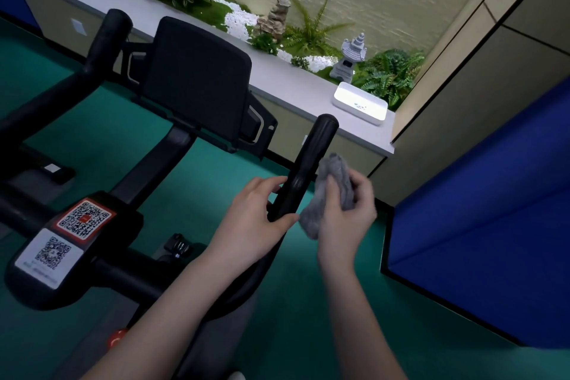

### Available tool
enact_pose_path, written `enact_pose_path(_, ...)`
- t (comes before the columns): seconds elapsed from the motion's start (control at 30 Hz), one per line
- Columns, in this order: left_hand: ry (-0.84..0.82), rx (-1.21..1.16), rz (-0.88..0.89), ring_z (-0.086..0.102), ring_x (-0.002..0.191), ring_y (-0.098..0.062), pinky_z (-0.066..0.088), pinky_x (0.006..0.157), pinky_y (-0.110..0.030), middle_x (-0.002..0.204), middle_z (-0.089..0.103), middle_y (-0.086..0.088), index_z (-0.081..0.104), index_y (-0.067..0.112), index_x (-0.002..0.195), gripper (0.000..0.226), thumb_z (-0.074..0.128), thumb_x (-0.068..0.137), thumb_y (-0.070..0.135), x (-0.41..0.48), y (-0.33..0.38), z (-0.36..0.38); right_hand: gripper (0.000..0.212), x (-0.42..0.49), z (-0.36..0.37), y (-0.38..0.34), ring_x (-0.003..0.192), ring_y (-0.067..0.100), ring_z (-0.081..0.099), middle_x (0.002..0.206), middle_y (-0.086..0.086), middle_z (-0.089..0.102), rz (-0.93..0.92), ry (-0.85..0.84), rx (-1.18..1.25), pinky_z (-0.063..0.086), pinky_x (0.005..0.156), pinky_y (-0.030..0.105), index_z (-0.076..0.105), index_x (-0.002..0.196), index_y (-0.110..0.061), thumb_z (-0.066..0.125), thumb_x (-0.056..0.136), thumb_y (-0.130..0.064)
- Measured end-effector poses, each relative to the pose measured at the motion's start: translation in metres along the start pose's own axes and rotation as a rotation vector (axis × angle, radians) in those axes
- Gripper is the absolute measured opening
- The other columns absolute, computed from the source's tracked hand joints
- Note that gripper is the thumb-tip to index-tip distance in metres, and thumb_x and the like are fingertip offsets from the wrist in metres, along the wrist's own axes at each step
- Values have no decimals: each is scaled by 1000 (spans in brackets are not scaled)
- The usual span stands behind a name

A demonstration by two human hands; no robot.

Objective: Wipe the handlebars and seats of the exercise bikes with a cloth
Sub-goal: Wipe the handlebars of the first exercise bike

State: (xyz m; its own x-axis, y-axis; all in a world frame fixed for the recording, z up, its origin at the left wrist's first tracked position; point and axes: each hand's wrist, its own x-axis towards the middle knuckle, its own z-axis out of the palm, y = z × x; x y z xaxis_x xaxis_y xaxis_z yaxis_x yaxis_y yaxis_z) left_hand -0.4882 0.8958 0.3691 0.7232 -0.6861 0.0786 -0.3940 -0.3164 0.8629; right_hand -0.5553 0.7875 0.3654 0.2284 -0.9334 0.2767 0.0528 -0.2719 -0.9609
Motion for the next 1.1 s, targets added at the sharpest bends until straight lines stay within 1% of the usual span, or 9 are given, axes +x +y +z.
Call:
enact_pose_path(0.13, 6, 1, 22, 45, 85, 10, 32, 72, 4, 115, 52, 9, 50, 29, 132, 58, 73, 79, 26, 0, -1, 0, 22, -11, 10, 8, 79, 7, 63, 85, -3, 67, 222, 15, 113, 53, 78, 29, 61, 88, -21, 60, 88, 0)
enact_pose_path(0.2, 7, -3, 20, 45, 86, 10, 33, 72, 4, 115, 51, 10, 49, 30, 133, 58, 73, 80, 26, -1, -1, 0, 20, 0, 16, 3, 78, 10, 63, 84, -1, 67, 285, 17, 188, 53, 79, 30, 62, 88, -19, 59, 88, 1)
enact_pose_path(0.37, 20, -35, 10, 45, 85, 11, 34, 70, 3, 113, 51, 11, 49, 31, 132, 57, 73, 80, 26, -1, -2, 2, 11, 40, 22, -14, 74, 9, 66, 84, 1, 68, 282, -28, 293, 56, 69, 25, 62, 94, -11, 61, 89, -2)
enact_pose_path(0.5, 20, -35, 13, 46, 84, 11, 35, 71, 1, 113, 51, 12, 50, 33, 131, 57, 73, 79, 27, -2, -2, 2, 10, 46, 14, -2, 79, 16, 65, 89, 5, 67, 318, -92, 207, 55, 67, 26, 62, 97, -9, 62, 89, -5)
enact_pose_path(0.63, 21, -29, 25, 44, 86, 14, 34, 72, 3, 111, 51, 14, 50, 33, 131, 56, 72, 80, 27, -2, -2, 2, 12, 26, 7, 21, 78, 24, 61, 83, 8, 66, 437, -227, 89, 51, 70, 31, 63, 87, -10, 62, 86, 1)
enact_pose_path(0.73, 17, -33, 40, 43, 89, 18, 32, 74, 4, 113, 52, 12, 50, 31, 132, 57, 73, 79, 25, -2, -3, 1, 12, 20, 6, 24, 76, 20, 67, 82, 6, 72, 508, -440, 195, 56, 69, 29, 67, 91, -7, 60, 87, 2)
enact_pose_path(0.8, 15, -33, 53, 42, 90, 17, 31, 76, 5, 114, 52, 12, 50, 31, 132, 58, 73, 79, 24, -2, -4, 0, 12, 23, 5, 23, 76, 20, 69, 84, 6, 73, 533, -505, 264, 57, 71, 31, 66, 94, -4, 58, 88, 3)
enact_pose_path(0.97, 20, -41, 47, 43, 92, 19, 32, 73, 4, 112, 51, 14, 50, 33, 130, 56, 73, 79, 27, -2, -5, 1, 12, 43, 8, 9, 71, 19, 68, 82, 8, 72, 496, -467, 256, 57, 67, 28, 66, 94, -3, 57, 88, 4)
enact_pose_path(1.1, 18, -40, 31, 45, 90, 14, 33, 73, 4, 112, 50, 16, 50, 34, 130, 55, 72, 80, 30, -3, -5, 2, 15, 71, 15, -6, 79, 25, 65, 93, 17, 68, 453, -404, 246, 55, 76, 38, 62, 104, 1, 56, 90, 0)
